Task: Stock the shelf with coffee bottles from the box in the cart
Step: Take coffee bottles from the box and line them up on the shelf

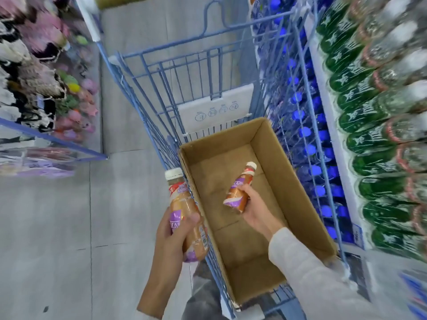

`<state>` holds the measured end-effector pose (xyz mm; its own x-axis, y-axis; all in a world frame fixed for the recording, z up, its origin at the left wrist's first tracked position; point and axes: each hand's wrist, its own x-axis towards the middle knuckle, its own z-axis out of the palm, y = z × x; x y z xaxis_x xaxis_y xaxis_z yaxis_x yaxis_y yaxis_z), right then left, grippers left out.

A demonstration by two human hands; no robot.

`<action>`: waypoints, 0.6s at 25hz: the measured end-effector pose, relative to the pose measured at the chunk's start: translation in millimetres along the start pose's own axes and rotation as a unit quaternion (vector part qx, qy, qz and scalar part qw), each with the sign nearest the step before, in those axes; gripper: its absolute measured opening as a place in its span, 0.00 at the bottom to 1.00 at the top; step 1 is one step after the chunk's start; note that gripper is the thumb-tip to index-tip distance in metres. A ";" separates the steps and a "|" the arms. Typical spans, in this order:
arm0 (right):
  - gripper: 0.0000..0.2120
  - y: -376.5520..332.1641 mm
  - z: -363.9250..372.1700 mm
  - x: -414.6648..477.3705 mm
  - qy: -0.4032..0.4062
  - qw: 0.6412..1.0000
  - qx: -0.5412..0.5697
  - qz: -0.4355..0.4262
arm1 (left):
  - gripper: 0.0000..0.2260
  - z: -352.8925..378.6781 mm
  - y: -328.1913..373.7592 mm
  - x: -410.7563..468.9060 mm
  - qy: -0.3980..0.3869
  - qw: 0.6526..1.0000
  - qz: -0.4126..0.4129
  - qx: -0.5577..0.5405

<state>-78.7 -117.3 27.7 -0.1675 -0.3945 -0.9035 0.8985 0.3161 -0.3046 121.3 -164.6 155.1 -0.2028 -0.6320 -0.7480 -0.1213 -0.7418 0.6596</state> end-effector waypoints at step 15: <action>0.28 1.8 -80.4 -291.8 0.033 0.957 0.081 -0.277 | 0.12 111.8 1.0 -128.0 -0.249 0.953 0.096 0.145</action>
<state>-60.8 67.7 266.5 -0.6566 -0.4051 -0.6362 0.7150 -0.0655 -0.6961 38.5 -59.2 259.8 -0.6756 -0.5104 -0.5319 -0.2846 -0.4850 0.8269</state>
